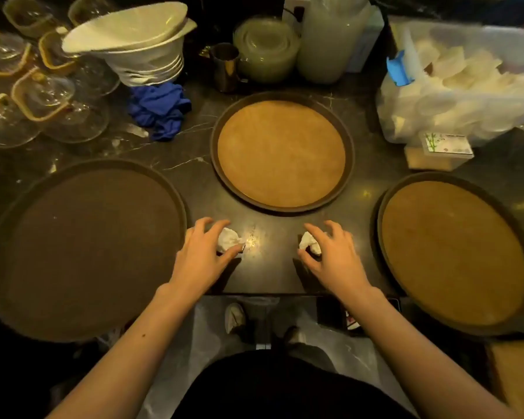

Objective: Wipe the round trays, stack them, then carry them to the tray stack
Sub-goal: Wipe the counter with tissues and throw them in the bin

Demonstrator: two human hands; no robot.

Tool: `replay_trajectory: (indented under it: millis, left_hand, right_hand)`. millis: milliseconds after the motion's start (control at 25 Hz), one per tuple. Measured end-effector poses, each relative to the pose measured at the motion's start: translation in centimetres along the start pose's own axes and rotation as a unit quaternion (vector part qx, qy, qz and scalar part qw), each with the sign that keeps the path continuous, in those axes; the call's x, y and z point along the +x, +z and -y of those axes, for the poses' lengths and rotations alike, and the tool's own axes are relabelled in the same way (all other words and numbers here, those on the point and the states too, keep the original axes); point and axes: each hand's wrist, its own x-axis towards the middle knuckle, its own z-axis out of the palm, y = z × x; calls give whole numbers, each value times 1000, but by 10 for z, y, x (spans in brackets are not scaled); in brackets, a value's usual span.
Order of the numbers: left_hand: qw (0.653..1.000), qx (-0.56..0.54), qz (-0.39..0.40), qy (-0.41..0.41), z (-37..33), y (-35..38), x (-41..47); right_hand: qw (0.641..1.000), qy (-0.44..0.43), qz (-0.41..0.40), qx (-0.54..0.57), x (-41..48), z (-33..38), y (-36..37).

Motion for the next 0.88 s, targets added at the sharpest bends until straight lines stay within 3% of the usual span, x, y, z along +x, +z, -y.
replay_trajectory:
  millis: [200, 600, 880]
  left_hand:
    - [998, -49, 26, 37, 11, 13, 7]
    - [997, -36, 18, 58, 3, 17, 12]
    - [991, -87, 34, 96, -15, 18, -3]
  right_hand:
    - [995, 74, -51, 45, -5, 6, 14]
    - [996, 36, -76, 27, -1, 5, 21]
    - [993, 65, -90, 49, -11, -7, 25]
